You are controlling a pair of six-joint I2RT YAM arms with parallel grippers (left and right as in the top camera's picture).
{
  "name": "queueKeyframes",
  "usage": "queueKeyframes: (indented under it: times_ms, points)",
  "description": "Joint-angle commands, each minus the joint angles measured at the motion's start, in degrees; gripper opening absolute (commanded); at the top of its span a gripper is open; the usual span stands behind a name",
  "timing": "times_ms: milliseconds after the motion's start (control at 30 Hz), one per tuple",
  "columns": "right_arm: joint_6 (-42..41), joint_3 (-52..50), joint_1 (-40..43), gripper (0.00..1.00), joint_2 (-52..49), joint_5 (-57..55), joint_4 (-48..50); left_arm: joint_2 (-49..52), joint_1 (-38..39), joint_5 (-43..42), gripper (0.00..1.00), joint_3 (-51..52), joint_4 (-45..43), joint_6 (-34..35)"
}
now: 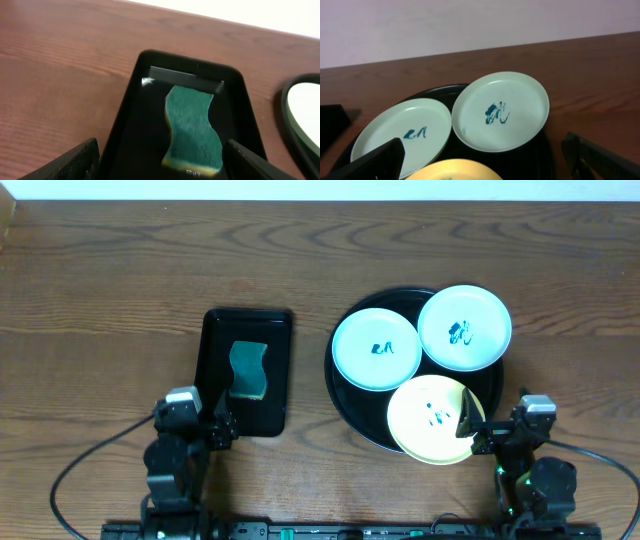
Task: Clean dirty plates on tray and stack at the side
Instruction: 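Reach the left gripper to the sponge and grasp it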
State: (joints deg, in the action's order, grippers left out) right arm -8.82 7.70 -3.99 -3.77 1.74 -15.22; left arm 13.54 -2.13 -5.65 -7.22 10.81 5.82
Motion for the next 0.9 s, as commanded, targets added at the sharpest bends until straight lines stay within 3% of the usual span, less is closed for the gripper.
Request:
queueKeyframes:
  times_ms: [0,367,533,700,867]
  points:
    - [-1.4,5.2,-0.5,0.99,-4.8,1.5,-1.5,7.3,0.2,-0.3,0.80,-8.4,2.7,0.7]
    - [-0.4,22.1,-0.5,0.99,-30.6,6.8,-9.4,31.6,0.2,-0.3,0.79,-28.7,16.1,0.7]
    - [4.9,34.8,-0.5,0.99,-44.4,7.6,-19.3,41.6,0.2,-0.3,0.80,-40.2,27.5,0.7]
    - [8.9,42.4,-0.5,0.99,-51.9,7.6,-26.2,45.2,0.2,-0.3,0.79,-46.5,35.0,0.7]
    - [9.2,47.2,-0.5,0.99,-55.4,12.7,-30.2,44.7,0.2,-0.3,0.80,-47.1,35.6,0.7]
